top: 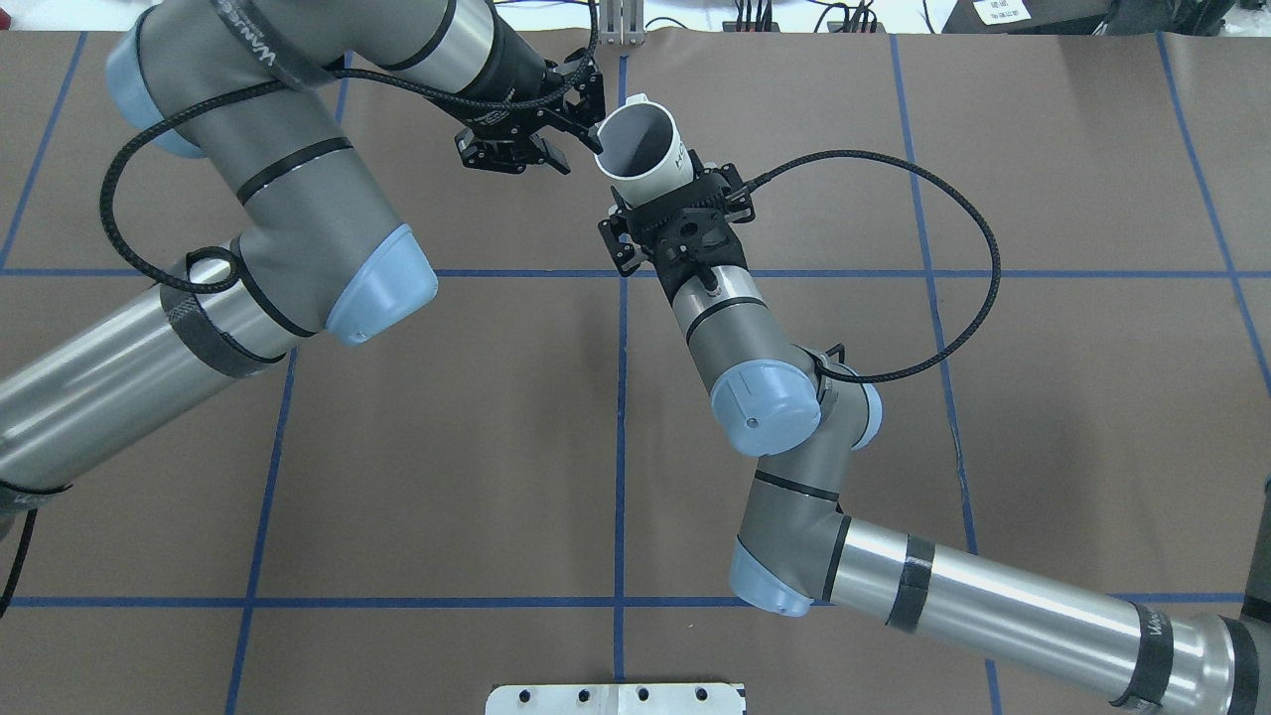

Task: Left arm hands cup to right arm to dump lemon

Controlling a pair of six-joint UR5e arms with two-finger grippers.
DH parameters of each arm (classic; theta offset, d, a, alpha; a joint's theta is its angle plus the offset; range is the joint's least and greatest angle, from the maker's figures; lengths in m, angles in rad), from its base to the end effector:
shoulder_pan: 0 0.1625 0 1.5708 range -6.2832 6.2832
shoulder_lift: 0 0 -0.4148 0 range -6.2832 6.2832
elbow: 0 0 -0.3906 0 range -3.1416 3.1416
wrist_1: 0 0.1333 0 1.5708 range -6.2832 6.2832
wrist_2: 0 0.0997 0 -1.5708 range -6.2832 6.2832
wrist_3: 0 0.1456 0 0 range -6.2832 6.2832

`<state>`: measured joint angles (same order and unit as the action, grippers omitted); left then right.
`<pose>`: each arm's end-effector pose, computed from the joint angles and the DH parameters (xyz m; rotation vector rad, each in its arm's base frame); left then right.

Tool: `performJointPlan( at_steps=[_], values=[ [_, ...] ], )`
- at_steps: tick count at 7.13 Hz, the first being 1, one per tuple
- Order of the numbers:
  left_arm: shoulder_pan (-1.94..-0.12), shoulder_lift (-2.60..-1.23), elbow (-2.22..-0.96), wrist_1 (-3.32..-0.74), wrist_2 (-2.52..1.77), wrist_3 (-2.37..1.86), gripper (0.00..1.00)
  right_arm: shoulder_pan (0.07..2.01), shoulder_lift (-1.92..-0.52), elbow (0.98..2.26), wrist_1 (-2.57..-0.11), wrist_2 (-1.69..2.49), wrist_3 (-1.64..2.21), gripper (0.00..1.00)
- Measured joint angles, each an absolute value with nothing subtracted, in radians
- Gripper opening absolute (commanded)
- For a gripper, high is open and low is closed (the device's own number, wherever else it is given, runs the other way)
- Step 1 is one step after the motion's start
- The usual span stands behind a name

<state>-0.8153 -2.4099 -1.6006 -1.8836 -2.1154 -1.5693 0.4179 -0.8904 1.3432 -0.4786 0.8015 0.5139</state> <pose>0.4473 -0.5593 0.0964 0.0174 1.2493 -0.3848 -0.5622 -0.5063 0.2171 1.4052 -0.6610 0.0889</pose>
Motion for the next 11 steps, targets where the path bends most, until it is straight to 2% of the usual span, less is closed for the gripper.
performJointPlan(
  at_steps=[11],
  values=[
    [-0.806,-2.416,-1.575,-1.888,-2.115,-1.571,0.39,0.407,-0.881,1.345,-0.48,0.785,0.453,0.0]
  ],
)
